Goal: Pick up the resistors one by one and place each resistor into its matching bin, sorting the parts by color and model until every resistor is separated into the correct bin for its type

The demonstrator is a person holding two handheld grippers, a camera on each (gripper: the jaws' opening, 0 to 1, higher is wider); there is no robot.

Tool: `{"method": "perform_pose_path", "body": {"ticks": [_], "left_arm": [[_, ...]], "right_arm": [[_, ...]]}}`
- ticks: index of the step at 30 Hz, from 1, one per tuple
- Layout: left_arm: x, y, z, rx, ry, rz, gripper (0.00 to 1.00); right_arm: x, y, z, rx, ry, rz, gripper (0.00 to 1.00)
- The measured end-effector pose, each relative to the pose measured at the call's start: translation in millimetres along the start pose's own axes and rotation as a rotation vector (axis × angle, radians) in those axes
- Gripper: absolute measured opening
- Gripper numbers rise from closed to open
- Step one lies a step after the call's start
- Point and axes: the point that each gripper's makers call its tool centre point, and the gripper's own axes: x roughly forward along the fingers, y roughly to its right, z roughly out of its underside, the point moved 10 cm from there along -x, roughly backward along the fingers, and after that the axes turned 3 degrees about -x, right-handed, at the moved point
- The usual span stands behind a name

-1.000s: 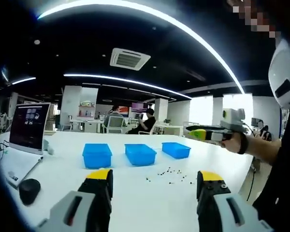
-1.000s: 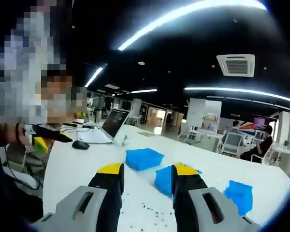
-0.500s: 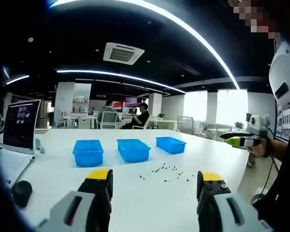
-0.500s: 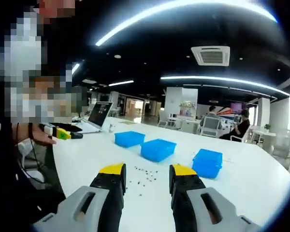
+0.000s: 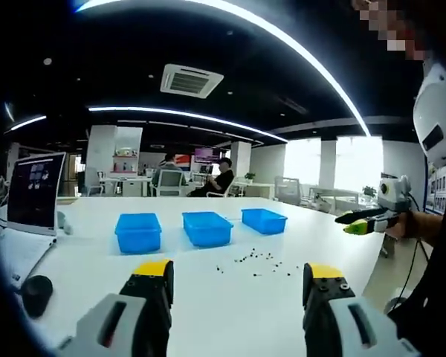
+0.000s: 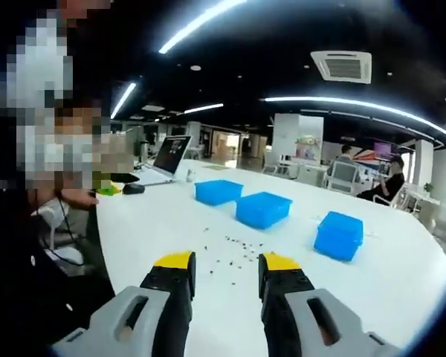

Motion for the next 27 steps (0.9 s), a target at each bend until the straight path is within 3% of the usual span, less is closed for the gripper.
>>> {"method": "perform_pose_path", "body": {"ticks": [11, 14, 17, 27], "left_arm": [[-7, -2.6, 4.2, 0.003, -0.023, 0.029, 0.72], [-10, -3.9, 5.4, 0.008, -0.018, 0.026, 0.72], [-14, -5.2, 6.9, 0.011, -0.013, 0.028, 0.72], [-20, -5.6, 11.1, 0.053, -0.038, 0.056, 0.72]], "right_arm": [[35, 10, -26.4, -0.091, -0.184, -0.192, 0.31], [53, 14, -27.7, -0.118, -0.304, -0.281, 0.3], [71, 16, -25.6, -0.18, -0.4, -0.319, 0.3], [123, 2, -14.1, -0.271, -0.691, -0.484, 0.27]]}}
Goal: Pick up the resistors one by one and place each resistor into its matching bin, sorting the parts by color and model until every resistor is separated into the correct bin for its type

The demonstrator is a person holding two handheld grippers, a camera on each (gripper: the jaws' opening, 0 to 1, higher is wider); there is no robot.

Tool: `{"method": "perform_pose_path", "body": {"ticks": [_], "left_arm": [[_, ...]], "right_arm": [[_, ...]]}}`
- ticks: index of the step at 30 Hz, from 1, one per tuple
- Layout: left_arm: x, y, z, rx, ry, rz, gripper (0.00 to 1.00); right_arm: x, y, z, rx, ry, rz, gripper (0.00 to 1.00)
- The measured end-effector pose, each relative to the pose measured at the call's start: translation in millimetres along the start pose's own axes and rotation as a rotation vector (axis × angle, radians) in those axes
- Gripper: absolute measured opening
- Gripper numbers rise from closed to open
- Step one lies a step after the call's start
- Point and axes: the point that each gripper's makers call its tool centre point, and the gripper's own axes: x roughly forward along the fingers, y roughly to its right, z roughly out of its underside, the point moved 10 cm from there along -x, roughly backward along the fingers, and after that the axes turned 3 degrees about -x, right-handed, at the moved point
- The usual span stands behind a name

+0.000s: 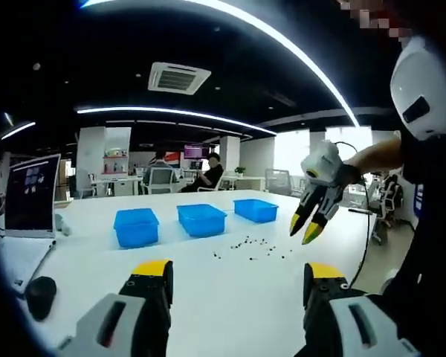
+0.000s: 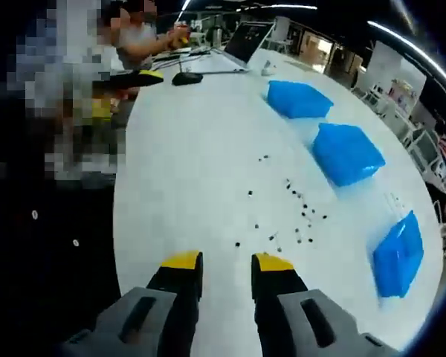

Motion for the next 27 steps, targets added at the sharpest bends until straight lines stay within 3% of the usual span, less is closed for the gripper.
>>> {"method": "perform_pose_path", "body": {"ticks": [8, 13, 19, 27], "left_arm": [[-5, -2.4, 1.0, -0.004, 0.011, -0.008, 0.72], [-8, -5.0, 4.4, -0.018, 0.016, -0.018, 0.72], [-10, -6.6, 7.2, -0.028, 0.018, -0.023, 0.72], [-12, -6.0, 9.7, -0.033, 0.022, -0.027, 0.72]], "right_arm": [[27, 6, -9.7, -0.035, -0.092, -0.035, 0.23], [38, 9, -5.6, -0.02, -0.138, -0.05, 0.2], [42, 11, -0.1, 0.007, -0.155, -0.055, 0.18], [44, 15, -1.4, 0.007, -0.168, -0.029, 0.06]]}}
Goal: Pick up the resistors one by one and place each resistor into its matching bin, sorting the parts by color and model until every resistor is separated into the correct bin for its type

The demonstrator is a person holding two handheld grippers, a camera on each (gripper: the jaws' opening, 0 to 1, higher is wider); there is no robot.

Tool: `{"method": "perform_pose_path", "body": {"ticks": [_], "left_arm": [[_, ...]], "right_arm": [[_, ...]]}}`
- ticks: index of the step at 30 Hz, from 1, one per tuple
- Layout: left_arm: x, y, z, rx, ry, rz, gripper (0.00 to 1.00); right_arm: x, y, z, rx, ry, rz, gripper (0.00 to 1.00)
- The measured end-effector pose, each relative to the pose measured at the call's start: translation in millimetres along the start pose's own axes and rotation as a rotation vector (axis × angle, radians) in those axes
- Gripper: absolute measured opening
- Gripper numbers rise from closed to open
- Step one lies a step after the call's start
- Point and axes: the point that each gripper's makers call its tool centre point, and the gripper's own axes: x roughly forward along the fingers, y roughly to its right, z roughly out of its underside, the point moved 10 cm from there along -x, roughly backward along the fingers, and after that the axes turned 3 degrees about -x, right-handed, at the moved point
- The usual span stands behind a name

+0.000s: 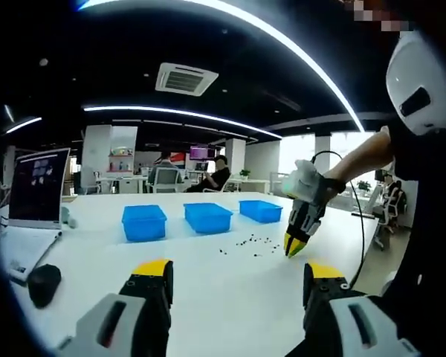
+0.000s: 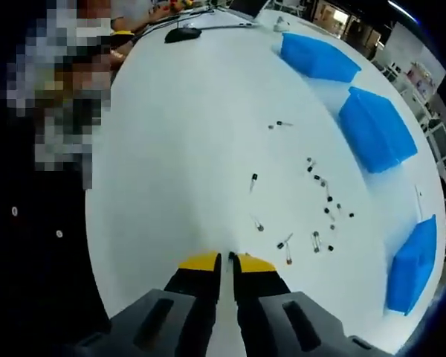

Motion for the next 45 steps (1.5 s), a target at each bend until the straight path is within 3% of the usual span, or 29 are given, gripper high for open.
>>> {"method": "perform_pose_path", "body": {"ticks": [6, 11, 17, 21, 25, 31, 36, 41, 45], "left_arm": [[-3, 0.9, 0.2, -0.003, 0.006, -0.008, 0.72], [-5, 1.3, -2.0, -0.003, 0.011, -0.011, 0.72], [-4, 2.1, -8.3, 0.008, 0.025, -0.013, 0.72], [-4, 1.5, -13.6, 0.012, 0.038, -0.022, 0.72], [-4, 0.3, -17.6, 0.009, 0.05, -0.034, 0.72], [-5, 1.9, -21.9, 0.012, 0.05, -0.052, 0.72], [-8, 2.5, -25.3, 0.012, 0.061, -0.078, 0.72], [-12, -1.2, -26.6, 0.008, 0.069, -0.101, 0.72], [-16, -4.8, -28.3, 0.006, 0.085, -0.123, 0.72]], "right_arm": [[1, -4, -1.4, -0.063, -0.008, 0.033, 0.05], [-3, -7, 0.5, -0.041, 0.02, 0.025, 0.05], [-41, -12, -0.1, 0.03, 0.246, 0.09, 0.05], [-70, -21, 4.6, 0.057, 0.477, 0.16, 0.05], [-89, -32, 20.1, 0.148, 0.724, 0.226, 0.05], [-100, -58, 38.5, 0.263, 1.002, 0.393, 0.05], [-99, -70, 35.5, 0.297, 1.109, 0.49, 0.05], [-97, -57, 10.1, 0.26, 1.129, 0.477, 0.05], [-95, -37, -19.0, 0.237, 1.158, 0.415, 0.05]]}}
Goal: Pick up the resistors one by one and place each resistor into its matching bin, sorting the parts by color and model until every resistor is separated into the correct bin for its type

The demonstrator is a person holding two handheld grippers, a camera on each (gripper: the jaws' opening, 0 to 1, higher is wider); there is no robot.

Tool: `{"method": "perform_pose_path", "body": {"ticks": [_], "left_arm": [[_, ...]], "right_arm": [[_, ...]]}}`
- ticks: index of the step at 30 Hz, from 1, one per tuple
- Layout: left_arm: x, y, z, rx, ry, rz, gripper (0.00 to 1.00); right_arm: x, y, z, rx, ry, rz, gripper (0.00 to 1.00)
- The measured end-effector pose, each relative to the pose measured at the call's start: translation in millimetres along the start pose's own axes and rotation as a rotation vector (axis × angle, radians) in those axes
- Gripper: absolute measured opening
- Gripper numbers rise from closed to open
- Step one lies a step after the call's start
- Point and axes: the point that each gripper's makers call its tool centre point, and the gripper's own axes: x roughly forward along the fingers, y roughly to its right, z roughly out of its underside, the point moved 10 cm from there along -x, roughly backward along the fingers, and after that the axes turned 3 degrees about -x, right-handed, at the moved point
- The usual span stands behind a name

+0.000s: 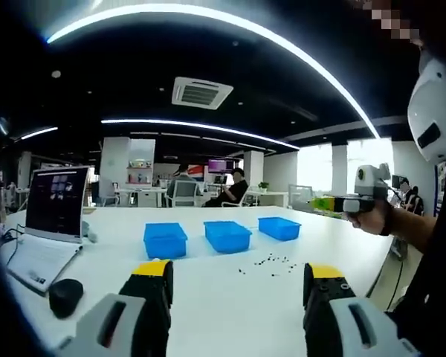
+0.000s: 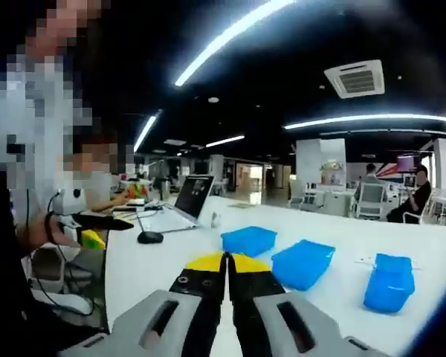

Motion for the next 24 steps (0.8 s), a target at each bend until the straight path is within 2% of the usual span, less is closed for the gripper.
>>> {"method": "perform_pose_path", "body": {"ticks": [2, 5, 7, 12, 17, 20, 22, 23, 24], "left_arm": [[-1, -0.8, -0.5, 0.004, 0.003, -0.006, 0.72], [-3, -3.3, -1.6, 0.001, 0.01, -0.016, 0.72], [-3, -4.6, -2.3, 0.001, 0.013, -0.021, 0.72], [-3, -5.0, -3.7, -0.003, 0.022, -0.028, 0.72], [-3, -2.6, -4.4, -0.002, 0.026, -0.028, 0.72], [-2, -1.1, -4.3, -0.004, 0.028, -0.03, 0.72], [-2, 0.0, -3.8, -0.005, 0.026, -0.031, 0.72], [-2, 0.6, -3.5, -0.005, 0.024, -0.031, 0.72], [-2, 1.5, -3.3, -0.004, 0.023, -0.032, 0.72]], "right_arm": [[14, 3, -3.0, 0.004, 0.003, -0.016, 0.05], [52, 9, -11.1, -0.013, 0.004, -0.064, 0.05], [78, 13, -15.6, -0.067, -0.009, -0.091, 0.05], [148, 27, -24.3, -0.061, -0.017, -0.133, 0.05], [203, 41, -24.2, -0.063, -0.051, -0.136, 0.05], [234, 52, -19.7, -0.15, -0.087, -0.114, 0.05], [249, 56, -16.6, -0.143, -0.1, -0.112, 0.05], [267, 60, -14.2, -0.13, -0.117, -0.112, 0.05], [273, 61, -13.6, -0.129, -0.119, -0.109, 0.05]]}}
